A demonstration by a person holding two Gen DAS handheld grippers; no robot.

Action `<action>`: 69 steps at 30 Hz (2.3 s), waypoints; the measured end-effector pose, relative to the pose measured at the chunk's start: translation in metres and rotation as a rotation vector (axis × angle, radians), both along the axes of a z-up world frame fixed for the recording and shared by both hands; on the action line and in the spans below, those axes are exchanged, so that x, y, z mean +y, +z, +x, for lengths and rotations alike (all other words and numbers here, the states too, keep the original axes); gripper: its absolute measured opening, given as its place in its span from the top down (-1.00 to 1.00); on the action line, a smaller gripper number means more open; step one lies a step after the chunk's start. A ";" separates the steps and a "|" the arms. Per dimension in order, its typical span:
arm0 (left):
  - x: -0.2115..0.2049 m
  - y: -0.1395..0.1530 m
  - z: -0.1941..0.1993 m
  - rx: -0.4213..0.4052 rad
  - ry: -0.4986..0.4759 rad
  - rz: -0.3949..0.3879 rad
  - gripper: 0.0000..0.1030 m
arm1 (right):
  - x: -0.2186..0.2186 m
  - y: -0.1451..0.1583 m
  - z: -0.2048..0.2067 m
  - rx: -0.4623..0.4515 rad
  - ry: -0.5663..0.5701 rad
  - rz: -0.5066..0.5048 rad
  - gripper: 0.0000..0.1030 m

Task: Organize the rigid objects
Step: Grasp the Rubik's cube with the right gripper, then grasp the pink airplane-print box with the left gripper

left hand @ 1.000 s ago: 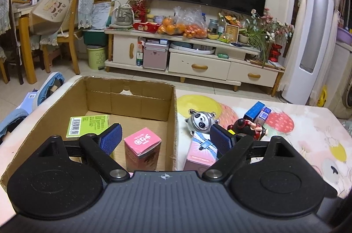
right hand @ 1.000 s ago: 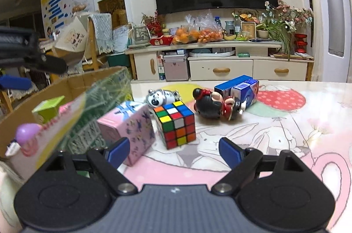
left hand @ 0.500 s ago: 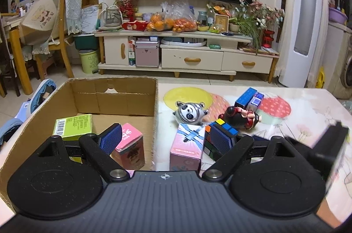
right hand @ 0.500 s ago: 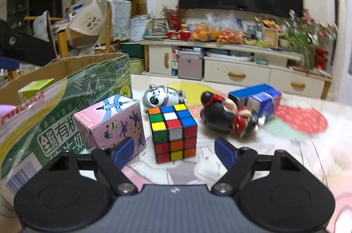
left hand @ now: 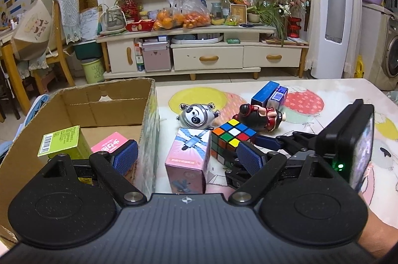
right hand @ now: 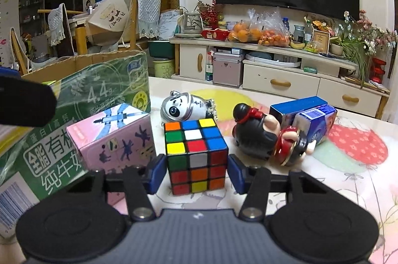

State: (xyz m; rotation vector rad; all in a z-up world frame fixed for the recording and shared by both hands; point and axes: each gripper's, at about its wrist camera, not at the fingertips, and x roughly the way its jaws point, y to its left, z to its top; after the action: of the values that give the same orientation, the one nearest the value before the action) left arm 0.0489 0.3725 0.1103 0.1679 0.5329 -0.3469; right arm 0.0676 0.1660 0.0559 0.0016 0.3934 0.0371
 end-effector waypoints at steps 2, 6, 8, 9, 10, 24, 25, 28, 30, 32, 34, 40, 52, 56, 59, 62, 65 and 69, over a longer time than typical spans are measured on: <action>0.000 -0.001 0.000 0.002 0.004 -0.003 -1.00 | -0.006 0.001 -0.004 -0.004 -0.011 0.006 -0.01; -0.002 -0.003 -0.002 -0.002 0.017 0.006 -1.00 | -0.020 0.004 -0.017 -0.017 -0.045 0.017 -0.01; -0.006 -0.005 -0.008 -0.018 0.048 0.010 -1.00 | -0.026 0.005 -0.025 -0.023 -0.062 0.008 -0.01; -0.007 -0.007 -0.010 -0.024 0.062 0.007 -1.00 | -0.029 0.005 -0.029 -0.025 -0.068 0.003 -0.01; -0.008 -0.008 -0.013 -0.028 0.074 0.003 -1.00 | -0.031 0.005 -0.032 -0.025 -0.074 -0.002 -0.01; -0.021 -0.034 0.011 0.057 0.247 -0.015 -1.00 | -0.063 -0.005 -0.061 -0.009 -0.158 -0.062 -0.02; -0.021 -0.036 0.015 0.054 0.256 -0.009 -1.00 | -0.064 -0.005 -0.061 -0.010 -0.157 -0.059 -0.02; -0.023 -0.041 0.025 0.052 0.278 0.017 -1.00 | -0.067 -0.006 -0.061 -0.008 -0.155 -0.049 -0.02; -0.023 -0.044 0.031 0.044 0.291 0.028 -1.00 | -0.068 -0.006 -0.061 -0.006 -0.153 -0.047 -0.03; -0.023 -0.047 0.038 0.046 0.283 0.027 -1.00 | -0.069 -0.006 -0.061 -0.008 -0.151 -0.041 -0.03; -0.028 -0.049 0.041 0.047 0.274 0.031 -1.00 | -0.069 -0.005 -0.061 -0.012 -0.150 -0.036 -0.04; -0.041 -0.052 0.032 0.053 0.173 0.009 -1.00 | -0.076 -0.004 -0.060 -0.012 -0.158 -0.022 -0.22; -0.031 -0.053 0.028 0.013 0.262 0.056 -1.00 | -0.081 -0.004 -0.057 -0.004 -0.131 0.025 -0.32; -0.031 -0.052 0.038 0.020 0.250 0.051 -1.00 | -0.079 -0.005 -0.053 -0.005 -0.123 0.028 -0.36; -0.039 -0.053 0.044 0.015 0.211 0.095 -1.00 | -0.081 -0.006 -0.050 0.003 -0.127 0.046 -0.37; -0.041 -0.054 0.055 0.015 0.200 0.114 -1.00 | -0.084 -0.005 -0.047 0.004 -0.126 0.067 -0.36; -0.041 -0.053 0.058 0.011 0.196 0.109 -1.00 | -0.086 -0.004 -0.046 0.007 -0.128 0.075 -0.35; -0.042 -0.054 0.063 0.008 0.185 0.117 -0.92 | -0.087 -0.005 -0.042 0.011 -0.134 0.076 -0.35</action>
State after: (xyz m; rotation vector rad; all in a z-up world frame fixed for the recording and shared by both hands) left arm 0.1120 0.3306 0.0567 0.2285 0.5726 -0.1363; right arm 0.0256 0.0787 0.0510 0.1034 0.4020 -0.0804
